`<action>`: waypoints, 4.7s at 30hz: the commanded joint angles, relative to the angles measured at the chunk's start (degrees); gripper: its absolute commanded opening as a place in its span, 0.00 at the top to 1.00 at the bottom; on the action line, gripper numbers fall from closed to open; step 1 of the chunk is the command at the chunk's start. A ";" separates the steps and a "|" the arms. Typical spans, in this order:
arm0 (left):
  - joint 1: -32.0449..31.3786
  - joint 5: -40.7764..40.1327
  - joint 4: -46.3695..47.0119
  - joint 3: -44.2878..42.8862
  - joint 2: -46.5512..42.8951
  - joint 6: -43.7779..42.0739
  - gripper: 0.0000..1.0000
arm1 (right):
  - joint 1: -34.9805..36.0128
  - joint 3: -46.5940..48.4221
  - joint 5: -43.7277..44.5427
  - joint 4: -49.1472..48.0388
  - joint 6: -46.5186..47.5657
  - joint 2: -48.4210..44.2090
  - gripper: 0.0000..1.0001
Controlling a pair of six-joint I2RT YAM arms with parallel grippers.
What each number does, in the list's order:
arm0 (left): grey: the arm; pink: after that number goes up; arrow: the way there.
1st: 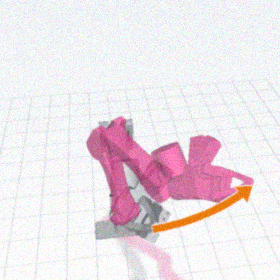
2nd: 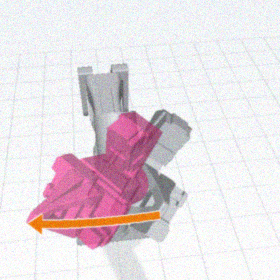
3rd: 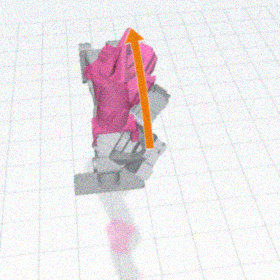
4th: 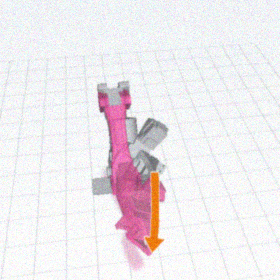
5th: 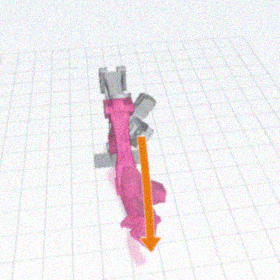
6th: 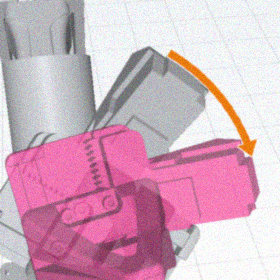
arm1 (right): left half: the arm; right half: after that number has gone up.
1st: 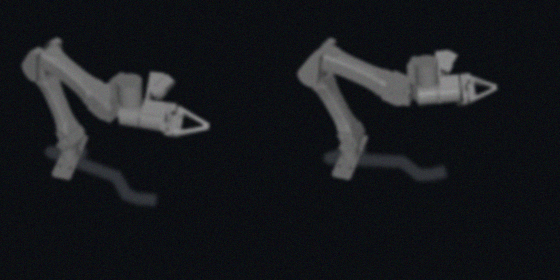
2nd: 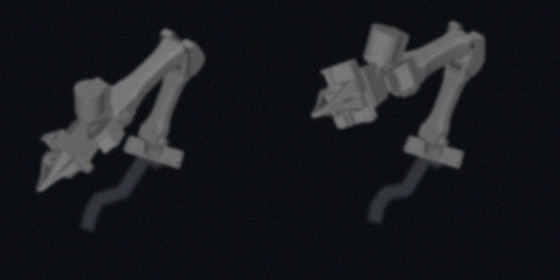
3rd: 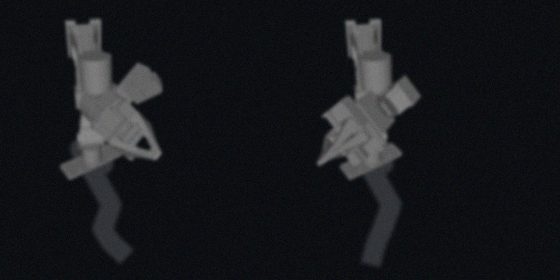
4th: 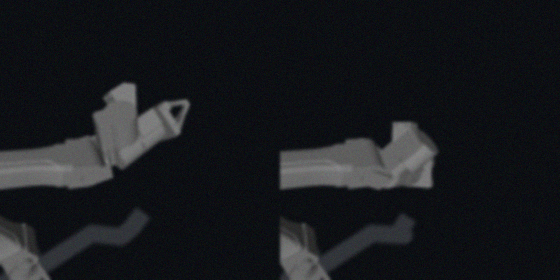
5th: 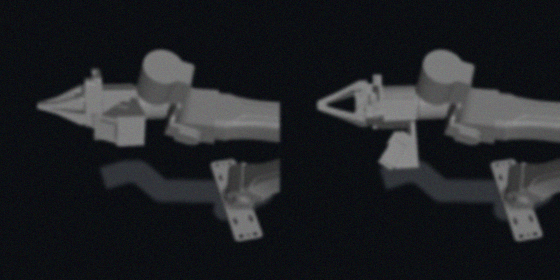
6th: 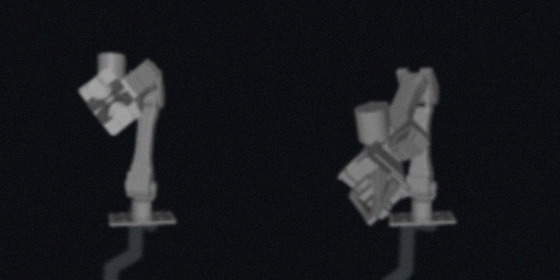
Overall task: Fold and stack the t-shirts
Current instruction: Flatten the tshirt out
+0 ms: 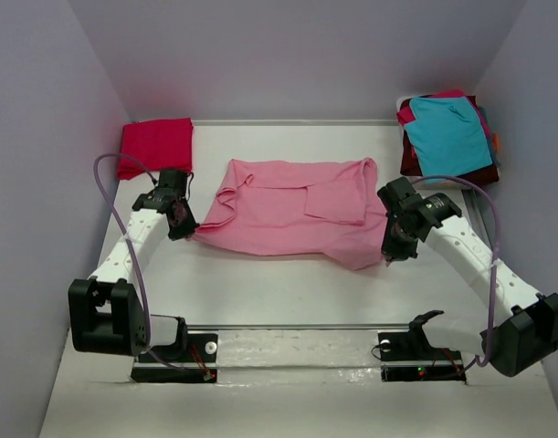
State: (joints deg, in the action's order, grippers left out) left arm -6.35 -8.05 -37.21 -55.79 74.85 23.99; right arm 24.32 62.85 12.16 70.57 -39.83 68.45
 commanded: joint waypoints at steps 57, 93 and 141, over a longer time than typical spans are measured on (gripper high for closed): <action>-6.66 9.72 1.70 -37.81 36.24 -5.00 0.56 | -13.07 14.94 -13.92 -25.83 5.29 36.41 0.54; -6.66 8.58 1.79 -37.46 38.00 -5.27 0.57 | -13.07 17.65 -17.97 -26.36 5.03 40.37 0.93; -8.77 -0.90 5.92 -40.71 44.42 -4.74 0.55 | -13.07 50.79 -12.95 -7.46 9.86 38.61 0.93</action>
State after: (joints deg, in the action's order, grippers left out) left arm -14.94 -5.78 -31.97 -92.42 118.76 19.38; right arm 10.96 110.28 -1.30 62.24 -31.18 108.66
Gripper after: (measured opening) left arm 0.418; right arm 0.075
